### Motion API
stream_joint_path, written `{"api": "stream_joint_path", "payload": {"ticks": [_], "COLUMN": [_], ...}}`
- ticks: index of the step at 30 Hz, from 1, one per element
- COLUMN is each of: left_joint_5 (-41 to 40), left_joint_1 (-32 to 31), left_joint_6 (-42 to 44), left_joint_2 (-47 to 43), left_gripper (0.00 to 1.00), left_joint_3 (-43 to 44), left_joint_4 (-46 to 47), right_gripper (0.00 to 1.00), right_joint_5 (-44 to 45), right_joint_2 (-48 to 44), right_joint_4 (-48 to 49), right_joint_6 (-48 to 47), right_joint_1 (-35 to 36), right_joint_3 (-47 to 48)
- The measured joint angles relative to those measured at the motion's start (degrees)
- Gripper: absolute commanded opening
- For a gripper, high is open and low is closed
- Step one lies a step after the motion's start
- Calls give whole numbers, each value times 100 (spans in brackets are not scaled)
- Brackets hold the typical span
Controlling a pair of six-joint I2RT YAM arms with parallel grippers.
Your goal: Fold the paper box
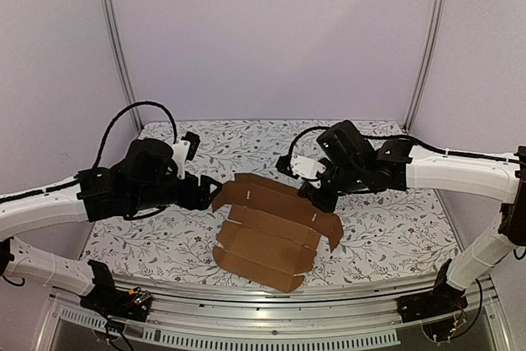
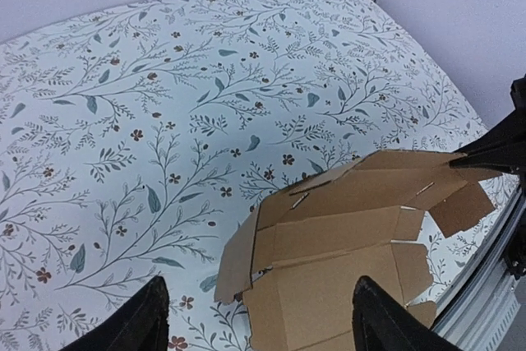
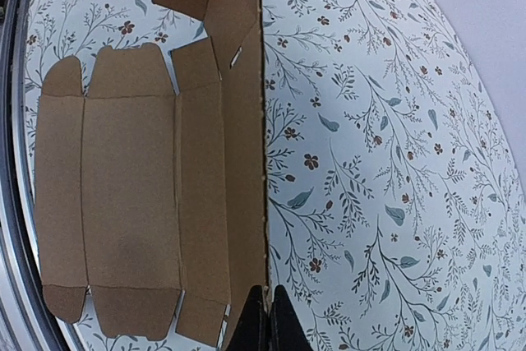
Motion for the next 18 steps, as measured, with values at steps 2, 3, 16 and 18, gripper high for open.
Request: {"api": "stream_joint_path", "payload": {"ticks": [2,3,16,18], "left_joint_5": [162,223,1038,1099], "left_joint_1": [142,199,520,533], "left_joint_6": [-42,-85,-177,-153], "left_joint_2": [76,101,841,966], "left_gripper": [61,56,0,0], "left_joint_3": [129,177,787,837], "left_joint_4": [79,116,391,385], "right_gripper": [0,0,0,0], "right_joint_5": [59,87,590,651], "right_joint_2": [0,0,-35,-35], "right_joint_4": [28,44,221,236], "right_joint_6": [-57,-74,-177,-197], "right_joint_1": [55,79,413,476], "right_joint_3": [-31,-35,-35,-35]}}
